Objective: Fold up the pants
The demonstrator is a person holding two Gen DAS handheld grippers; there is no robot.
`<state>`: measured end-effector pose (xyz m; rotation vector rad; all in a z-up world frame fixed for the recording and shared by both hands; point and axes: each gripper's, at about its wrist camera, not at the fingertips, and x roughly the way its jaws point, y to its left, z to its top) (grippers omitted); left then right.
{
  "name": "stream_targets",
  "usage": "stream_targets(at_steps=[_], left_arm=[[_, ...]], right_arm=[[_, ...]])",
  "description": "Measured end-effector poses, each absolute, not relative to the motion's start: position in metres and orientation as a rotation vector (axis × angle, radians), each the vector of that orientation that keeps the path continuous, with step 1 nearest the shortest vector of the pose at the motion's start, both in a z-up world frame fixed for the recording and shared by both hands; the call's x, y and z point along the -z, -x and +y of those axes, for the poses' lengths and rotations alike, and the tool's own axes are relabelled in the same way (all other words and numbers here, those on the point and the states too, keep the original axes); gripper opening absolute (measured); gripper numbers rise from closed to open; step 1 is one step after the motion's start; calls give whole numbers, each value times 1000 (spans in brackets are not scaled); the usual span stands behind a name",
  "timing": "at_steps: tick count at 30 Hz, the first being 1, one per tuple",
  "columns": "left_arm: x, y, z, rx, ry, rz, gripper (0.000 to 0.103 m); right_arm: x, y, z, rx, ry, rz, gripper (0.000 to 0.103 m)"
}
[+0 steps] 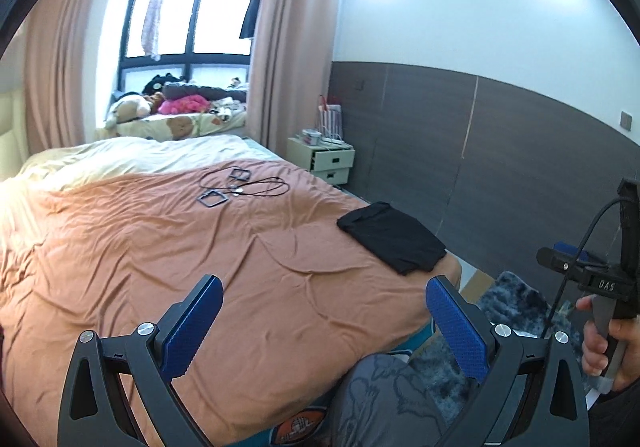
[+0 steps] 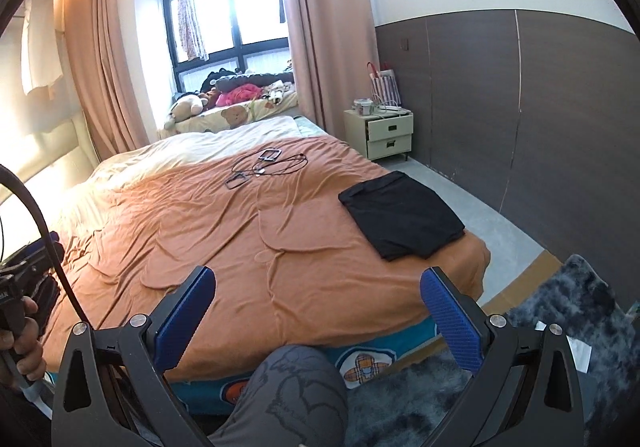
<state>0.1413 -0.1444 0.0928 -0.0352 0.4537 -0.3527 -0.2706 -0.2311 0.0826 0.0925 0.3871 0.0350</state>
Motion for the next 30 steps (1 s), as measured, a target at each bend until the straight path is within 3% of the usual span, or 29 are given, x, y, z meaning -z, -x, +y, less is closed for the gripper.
stream_targets(at_steps=[11, 30], left_arm=[[-69, -87, -93, 239, 65, 425, 102], [-20, -41, -82, 157, 29, 423, 102]], right_arm=[[-43, 293, -189, 1, -59, 330, 103], [-1, 313, -161, -34, -50, 328, 103]])
